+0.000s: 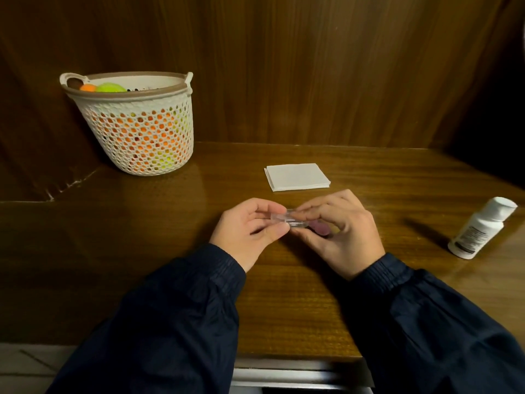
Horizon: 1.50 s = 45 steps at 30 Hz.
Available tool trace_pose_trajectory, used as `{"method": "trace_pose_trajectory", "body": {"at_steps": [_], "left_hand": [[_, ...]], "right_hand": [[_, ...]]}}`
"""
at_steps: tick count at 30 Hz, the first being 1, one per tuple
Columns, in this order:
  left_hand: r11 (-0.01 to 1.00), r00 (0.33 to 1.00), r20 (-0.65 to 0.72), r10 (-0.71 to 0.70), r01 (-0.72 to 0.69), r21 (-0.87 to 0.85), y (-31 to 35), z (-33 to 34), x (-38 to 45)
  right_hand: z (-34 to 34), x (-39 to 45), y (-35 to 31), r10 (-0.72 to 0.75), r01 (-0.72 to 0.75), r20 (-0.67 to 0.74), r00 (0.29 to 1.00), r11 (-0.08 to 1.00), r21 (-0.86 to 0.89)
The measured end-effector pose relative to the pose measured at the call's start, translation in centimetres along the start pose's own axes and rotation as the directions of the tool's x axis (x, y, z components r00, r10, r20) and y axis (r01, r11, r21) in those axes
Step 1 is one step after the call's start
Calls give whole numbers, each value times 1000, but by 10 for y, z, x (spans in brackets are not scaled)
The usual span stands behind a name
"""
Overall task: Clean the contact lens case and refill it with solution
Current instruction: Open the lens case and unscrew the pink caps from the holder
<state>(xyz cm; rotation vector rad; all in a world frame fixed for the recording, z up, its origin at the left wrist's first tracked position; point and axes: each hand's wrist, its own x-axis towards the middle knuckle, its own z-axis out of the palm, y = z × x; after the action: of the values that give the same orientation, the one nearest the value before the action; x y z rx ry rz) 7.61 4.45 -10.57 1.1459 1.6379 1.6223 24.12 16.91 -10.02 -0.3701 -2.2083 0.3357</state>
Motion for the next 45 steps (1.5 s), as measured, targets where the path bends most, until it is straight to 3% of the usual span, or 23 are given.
{"method": "trace_pose_trajectory", "body": {"at_steps": [2, 5, 9, 12, 17, 21, 24, 28, 35, 45], "left_hand": [[998, 998, -56, 17, -13, 67, 0, 1, 0], [929, 963, -250, 95, 5, 371, -3, -2, 2], [853, 920, -387, 60, 154, 498, -6, -9, 5], [761, 911, -409, 48, 232, 605, -7, -7, 6], [714, 923, -375, 87, 205, 669, -5, -3, 5], [709, 972, -114, 204, -66, 702, 1, 2, 2], [647, 985, 22, 171, -129, 752, -1, 5, 1], [621, 989, 42, 141, -121, 774, -3, 4, 2], [586, 991, 40, 128, -108, 803, -4, 5, 0], [722, 998, 33, 62, -67, 689, -1, 8, 1]], "right_hand": [[1, 1, 1, 41, -36, 66, 997, 997, -72], [3, 3, 3, 271, -231, 150, 951, 943, -239], [6, 2, 11, 512, -456, 111, 852, 828, -325], [6, 0, 15, 562, -495, 107, 820, 791, -360], [8, 1, 15, 551, -493, 161, 819, 818, -295], [6, 1, 8, 429, -415, 300, 852, 903, -113], [6, -1, 5, 350, -330, 327, 878, 937, -117], [3, -2, 9, 428, -358, 315, 847, 898, -256], [2, -2, 9, 424, -349, 330, 843, 899, -263], [-1, 0, 3, 278, -259, 364, 889, 961, -100]]}}
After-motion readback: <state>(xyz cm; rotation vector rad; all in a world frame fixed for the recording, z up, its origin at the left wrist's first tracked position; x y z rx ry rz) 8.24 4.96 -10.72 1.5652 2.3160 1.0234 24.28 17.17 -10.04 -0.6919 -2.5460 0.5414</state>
